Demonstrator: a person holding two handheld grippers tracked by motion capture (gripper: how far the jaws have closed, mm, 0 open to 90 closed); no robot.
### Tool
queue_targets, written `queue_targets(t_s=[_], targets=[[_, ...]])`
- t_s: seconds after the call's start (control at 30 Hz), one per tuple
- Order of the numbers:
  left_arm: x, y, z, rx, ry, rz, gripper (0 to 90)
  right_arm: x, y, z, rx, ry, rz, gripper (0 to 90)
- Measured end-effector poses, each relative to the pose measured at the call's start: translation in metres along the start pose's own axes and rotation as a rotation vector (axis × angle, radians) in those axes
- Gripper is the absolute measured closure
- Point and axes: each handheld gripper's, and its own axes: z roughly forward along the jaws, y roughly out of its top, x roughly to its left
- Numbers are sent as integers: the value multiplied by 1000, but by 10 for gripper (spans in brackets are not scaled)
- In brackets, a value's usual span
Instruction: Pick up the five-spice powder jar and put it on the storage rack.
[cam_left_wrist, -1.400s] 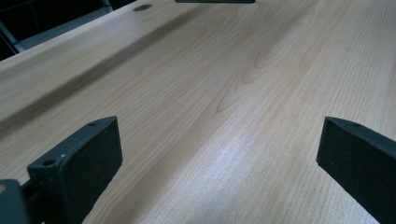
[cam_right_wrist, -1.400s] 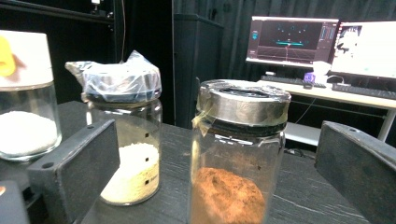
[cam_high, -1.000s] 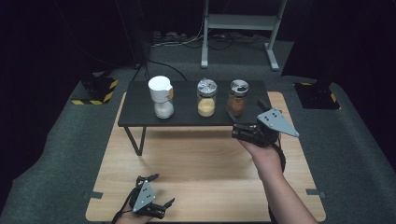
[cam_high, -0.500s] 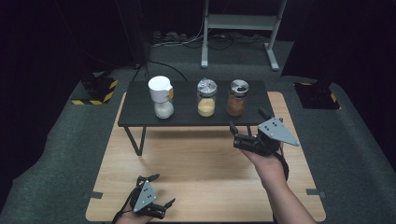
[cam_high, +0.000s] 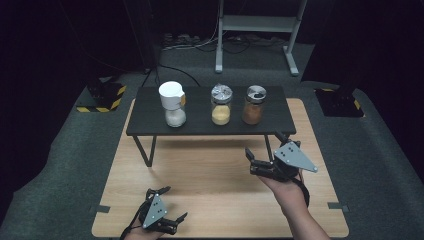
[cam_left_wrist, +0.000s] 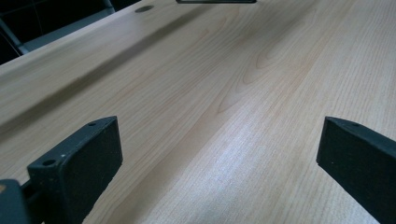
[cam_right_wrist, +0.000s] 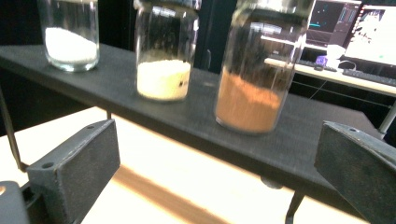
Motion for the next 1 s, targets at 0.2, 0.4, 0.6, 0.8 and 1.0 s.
queue_targets(t_s=[0.2,0.4,0.6,0.8,1.0], targets=[[-1,0,0,1,-2,17,5,4,-19,-5,23,-1,-8,0],[-1,0,0,2,-4,15,5,6,-41,-10,59,4,-5,0],[-1,0,0,0,-3,17,5,9,-61,-13,97,4,-8,0],[-2,0,0,-2,-2,19,5,9,-89,-16,152,-1,-19,0],[-2,0,0,-1,0,20,5,10,-107,-18,192,-1,-14,0]])
